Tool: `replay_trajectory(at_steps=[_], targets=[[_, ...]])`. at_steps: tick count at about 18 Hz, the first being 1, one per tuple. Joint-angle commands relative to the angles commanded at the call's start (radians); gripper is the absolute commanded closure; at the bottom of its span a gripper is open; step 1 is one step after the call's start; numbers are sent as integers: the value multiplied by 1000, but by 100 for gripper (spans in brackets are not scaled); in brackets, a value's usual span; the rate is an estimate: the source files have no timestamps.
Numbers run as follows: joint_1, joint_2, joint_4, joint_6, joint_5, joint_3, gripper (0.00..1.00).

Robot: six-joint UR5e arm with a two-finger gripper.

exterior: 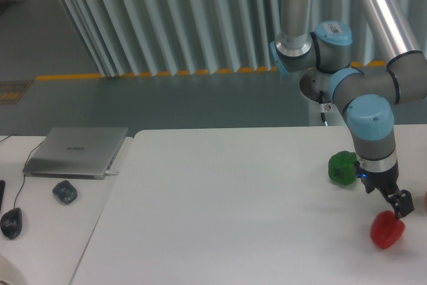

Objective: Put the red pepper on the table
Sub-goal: 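Lower the red pepper onto the table beside the green pepper, then open the gripper and lift it up off the red pepper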

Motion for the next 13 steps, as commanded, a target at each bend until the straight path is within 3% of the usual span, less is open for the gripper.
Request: replay_trajectory(at_steps=[1, 4, 6, 13], targets=[[0, 11, -23, 6, 0, 14, 0], [2, 32, -197, 52, -24, 89, 0], [2, 51, -280, 81, -26, 121, 0], [-20, 123, -315, 87, -136, 95, 0]])
